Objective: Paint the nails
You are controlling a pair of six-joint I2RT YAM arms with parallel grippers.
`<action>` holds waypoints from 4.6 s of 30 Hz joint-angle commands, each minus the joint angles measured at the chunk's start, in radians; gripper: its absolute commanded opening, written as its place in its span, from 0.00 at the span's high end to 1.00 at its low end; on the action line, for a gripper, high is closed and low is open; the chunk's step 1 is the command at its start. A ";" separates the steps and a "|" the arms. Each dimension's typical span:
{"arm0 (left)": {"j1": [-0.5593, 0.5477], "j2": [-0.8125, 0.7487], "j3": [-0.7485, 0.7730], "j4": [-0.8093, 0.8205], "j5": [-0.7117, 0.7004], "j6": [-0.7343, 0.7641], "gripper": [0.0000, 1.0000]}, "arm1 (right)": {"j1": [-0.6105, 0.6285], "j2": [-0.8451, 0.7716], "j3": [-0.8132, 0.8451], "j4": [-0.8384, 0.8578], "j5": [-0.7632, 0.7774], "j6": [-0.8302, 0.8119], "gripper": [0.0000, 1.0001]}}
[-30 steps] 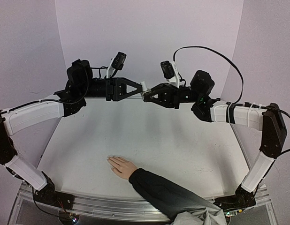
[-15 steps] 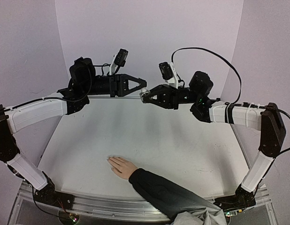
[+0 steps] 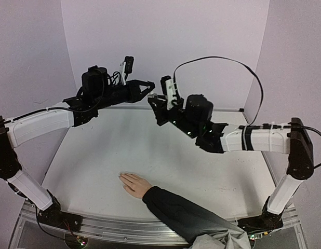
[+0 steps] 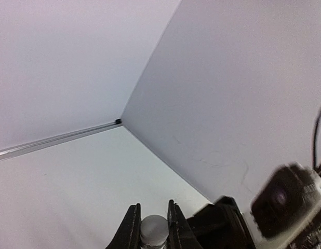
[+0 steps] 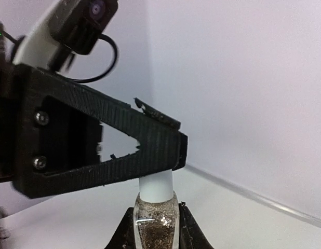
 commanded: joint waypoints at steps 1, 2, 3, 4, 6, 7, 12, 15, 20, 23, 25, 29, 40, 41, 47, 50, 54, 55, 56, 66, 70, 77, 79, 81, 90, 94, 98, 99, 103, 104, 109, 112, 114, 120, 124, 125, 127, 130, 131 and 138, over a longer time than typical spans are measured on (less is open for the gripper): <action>-0.046 0.026 0.077 -0.177 -0.169 -0.034 1.00 | 0.025 0.155 0.116 0.300 0.908 -0.483 1.00; -0.046 0.039 0.092 -0.188 -0.169 -0.034 1.00 | 0.029 0.172 0.137 0.302 0.884 -0.492 1.00; -0.046 0.045 0.102 -0.193 -0.163 -0.035 1.00 | 0.030 0.170 0.145 0.282 0.831 -0.475 1.00; -0.046 0.049 0.108 -0.197 -0.159 -0.037 1.00 | 0.031 0.156 0.144 0.250 0.763 -0.442 1.00; -0.045 0.050 0.115 -0.200 -0.144 -0.037 1.00 | 0.029 0.118 0.117 0.218 0.648 -0.373 1.00; -0.043 0.048 0.117 -0.201 -0.134 -0.037 1.00 | 0.027 0.101 0.105 0.211 0.593 -0.356 1.00; -0.009 0.026 0.122 -0.201 0.013 -0.062 0.70 | -0.034 -0.008 0.055 0.052 0.145 -0.229 1.00; 0.025 0.002 0.123 -0.200 0.124 -0.073 0.47 | -0.108 -0.051 0.053 -0.082 -0.250 -0.128 1.00; 0.059 -0.050 0.111 -0.189 0.279 -0.026 0.26 | -0.234 -0.115 0.011 -0.108 -0.700 0.050 1.00; 0.071 -0.068 0.081 -0.114 0.420 -0.030 0.21 | -0.297 -0.104 0.029 -0.099 -0.996 0.170 1.00; 0.072 -0.057 0.067 -0.039 0.507 -0.069 0.21 | -0.304 -0.082 0.060 -0.086 -1.141 0.234 1.00; 0.071 -0.026 0.032 0.132 0.556 -0.182 0.22 | -0.303 -0.054 0.056 0.132 -1.308 0.433 1.00; 0.007 0.059 0.102 0.198 0.590 -0.171 0.39 | -0.300 0.013 0.083 0.237 -1.293 0.545 1.00; 0.004 0.064 0.108 0.198 0.589 -0.165 0.41 | -0.300 0.016 0.084 0.238 -1.291 0.546 1.00; -0.006 0.076 0.102 0.198 0.568 -0.133 0.62 | -0.301 0.035 0.083 0.247 -1.285 0.545 1.00; -0.007 0.081 0.098 0.198 0.551 -0.132 0.76 | -0.300 0.038 0.083 0.249 -1.282 0.543 1.00; -0.006 0.090 0.095 0.195 0.518 -0.130 0.90 | -0.301 0.039 0.084 0.244 -1.246 0.518 1.00; -0.006 0.092 0.094 0.191 0.504 -0.128 0.94 | -0.301 0.038 0.082 0.237 -1.221 0.506 1.00; -0.006 0.092 0.093 0.180 0.486 -0.119 0.98 | -0.301 0.034 0.080 0.217 -1.178 0.483 1.00; -0.023 0.097 0.142 -0.196 -0.042 -0.043 1.00 | -0.054 0.089 0.133 0.042 0.868 -0.313 1.00; -0.023 0.127 0.183 -0.227 -0.045 -0.057 1.00 | -0.026 0.114 0.202 0.015 0.705 -0.285 1.00; -0.018 0.097 0.183 -0.227 0.033 -0.036 0.81 | -0.036 0.020 0.114 -0.031 0.276 -0.201 1.00; -0.010 0.078 0.182 -0.227 0.081 -0.020 0.60 | -0.059 -0.026 0.086 -0.074 0.106 -0.177 1.00; 0.001 0.046 0.179 -0.227 0.127 -0.004 0.39 | -0.099 -0.060 0.078 -0.147 -0.116 -0.148 1.00; 0.040 -0.015 0.128 -0.074 0.507 0.040 0.21 | -0.312 -0.126 0.086 -0.225 -1.072 0.104 1.00; 0.040 0.008 0.104 0.124 0.618 -0.066 0.28 | -0.317 -0.104 0.134 -0.201 -1.305 0.180 1.00; 0.027 0.057 0.128 0.261 0.650 -0.125 0.29 | -0.317 -0.085 0.154 -0.142 -1.363 0.246 1.00; 0.018 0.072 0.143 0.267 0.663 -0.124 0.30 | -0.316 -0.080 0.157 -0.133 -1.368 0.255 1.00; -0.019 0.111 0.189 0.286 0.721 -0.107 0.36 | -0.316 -0.074 0.158 -0.096 -1.353 0.289 1.00; -0.028 0.113 0.192 0.288 0.728 -0.096 0.39 | -0.317 -0.074 0.156 -0.087 -1.348 0.295 1.00; -0.040 0.113 0.183 0.291 0.710 -0.079 0.57 | -0.316 -0.074 0.139 -0.028 -1.336 0.333 1.00; -0.042 0.124 0.189 0.291 0.678 -0.088 0.71 | -0.317 -0.068 0.138 -0.019 -1.332 0.340 1.00; -0.042 0.131 0.194 0.291 0.652 -0.094 0.81 | -0.316 -0.067 0.134 -0.019 -1.319 0.333 1.00; -0.048 0.114 0.141 0.272 0.461 -0.063 1.00 | -0.316 -0.074 0.111 -0.081 -1.137 0.240 1.00; -0.140 0.052 0.167 -0.132 -0.215 0.129 1.00 | -0.313 -0.116 0.052 -0.189 -0.588 0.090 1.00; -0.180 0.060 0.197 -0.234 -0.458 0.155 1.00 | -0.307 -0.119 0.039 -0.189 -0.407 0.077 1.00; -0.221 0.092 0.249 -0.349 -0.688 0.118 1.00 | -0.290 -0.112 0.025 -0.183 -0.048 0.043 1.00; -0.224 0.123 0.282 -0.374 -0.692 0.036 1.00 | -0.287 -0.084 0.031 -0.149 0.012 0.004 1.00; -0.224 0.133 0.296 -0.376 -0.672 0.031 1.00 | -0.287 -0.073 0.043 -0.146 -0.022 0.001 1.00; -0.208 0.123 0.325 -0.376 -0.482 0.038 0.71 | -0.289 -0.082 0.024 -0.115 -0.185 0.005 1.00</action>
